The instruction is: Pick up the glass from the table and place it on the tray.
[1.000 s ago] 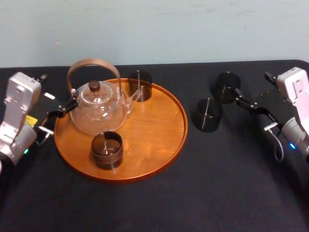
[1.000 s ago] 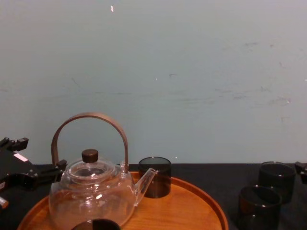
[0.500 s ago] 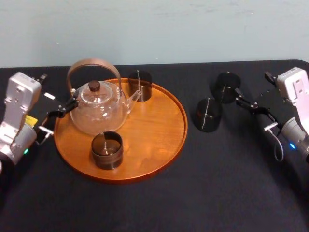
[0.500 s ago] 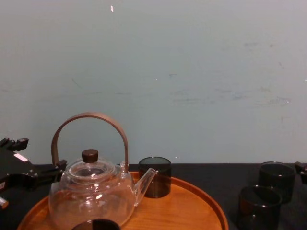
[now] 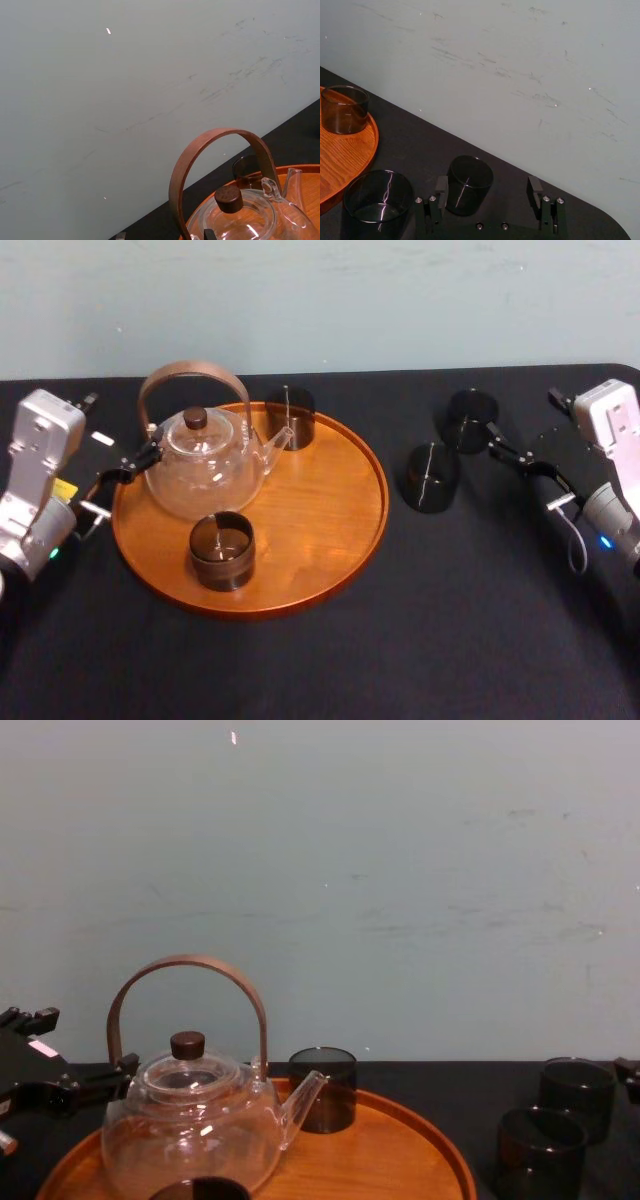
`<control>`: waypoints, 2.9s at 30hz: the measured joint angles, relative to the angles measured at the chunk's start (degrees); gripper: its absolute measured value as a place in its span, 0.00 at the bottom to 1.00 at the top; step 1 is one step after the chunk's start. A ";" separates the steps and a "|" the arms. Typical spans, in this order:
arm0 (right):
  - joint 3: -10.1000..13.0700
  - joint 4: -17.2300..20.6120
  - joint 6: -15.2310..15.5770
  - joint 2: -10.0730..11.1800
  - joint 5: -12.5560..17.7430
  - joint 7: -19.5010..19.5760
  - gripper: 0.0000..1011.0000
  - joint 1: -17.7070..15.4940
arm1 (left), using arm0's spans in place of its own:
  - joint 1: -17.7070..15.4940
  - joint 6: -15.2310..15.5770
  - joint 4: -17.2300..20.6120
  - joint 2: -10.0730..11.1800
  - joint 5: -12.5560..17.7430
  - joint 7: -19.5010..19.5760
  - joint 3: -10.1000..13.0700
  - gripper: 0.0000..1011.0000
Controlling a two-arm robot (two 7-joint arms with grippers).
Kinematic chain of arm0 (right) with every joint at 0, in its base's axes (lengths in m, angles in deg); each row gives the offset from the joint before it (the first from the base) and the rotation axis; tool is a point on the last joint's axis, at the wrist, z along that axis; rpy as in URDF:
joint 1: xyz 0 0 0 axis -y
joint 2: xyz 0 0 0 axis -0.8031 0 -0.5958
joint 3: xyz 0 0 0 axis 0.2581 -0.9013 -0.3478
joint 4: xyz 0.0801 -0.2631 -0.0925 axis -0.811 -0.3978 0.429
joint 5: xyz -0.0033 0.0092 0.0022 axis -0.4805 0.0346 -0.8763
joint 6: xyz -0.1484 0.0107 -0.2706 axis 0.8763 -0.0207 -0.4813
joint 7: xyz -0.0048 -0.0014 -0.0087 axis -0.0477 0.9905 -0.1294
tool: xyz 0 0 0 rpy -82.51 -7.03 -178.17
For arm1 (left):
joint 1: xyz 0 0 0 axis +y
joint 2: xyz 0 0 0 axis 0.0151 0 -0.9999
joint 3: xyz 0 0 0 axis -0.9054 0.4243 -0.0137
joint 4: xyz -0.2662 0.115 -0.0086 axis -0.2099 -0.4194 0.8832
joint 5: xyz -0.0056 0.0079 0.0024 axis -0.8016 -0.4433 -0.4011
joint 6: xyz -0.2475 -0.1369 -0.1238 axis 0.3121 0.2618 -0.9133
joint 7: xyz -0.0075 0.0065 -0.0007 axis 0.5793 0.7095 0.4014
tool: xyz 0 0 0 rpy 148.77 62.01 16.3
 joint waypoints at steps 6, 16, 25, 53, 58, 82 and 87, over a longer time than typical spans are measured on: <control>0.31 0.13 0.07 0.00 0.20 -0.43 0.99 -0.15 | 0.00 0.00 0.00 0.00 0.00 0.00 0.00 1.00; 2.99 3.62 0.70 1.31 2.40 -3.54 0.99 -3.58 | 0.00 0.00 0.00 0.00 0.00 0.00 0.00 1.00; 5.28 9.63 1.64 3.31 4.29 -5.96 0.99 -9.38 | 0.00 0.00 0.00 0.00 0.00 0.00 0.00 1.00; 4.15 7.19 4.61 -1.46 5.12 -15.37 0.99 -8.57 | 0.00 0.00 0.00 0.00 0.00 0.00 0.00 1.00; 4.44 4.87 5.00 -2.91 5.40 -16.57 0.99 -6.99 | 0.00 0.00 0.00 0.00 0.00 0.00 0.00 1.00; 6.30 -4.01 8.14 -7.81 7.12 -23.38 0.99 -2.46 | 0.00 0.00 0.00 0.00 0.00 0.00 0.00 1.00; 6.34 -5.87 8.42 -8.91 6.06 -23.98 0.99 -0.96 | 0.00 0.00 0.00 0.01 0.00 0.00 0.00 1.00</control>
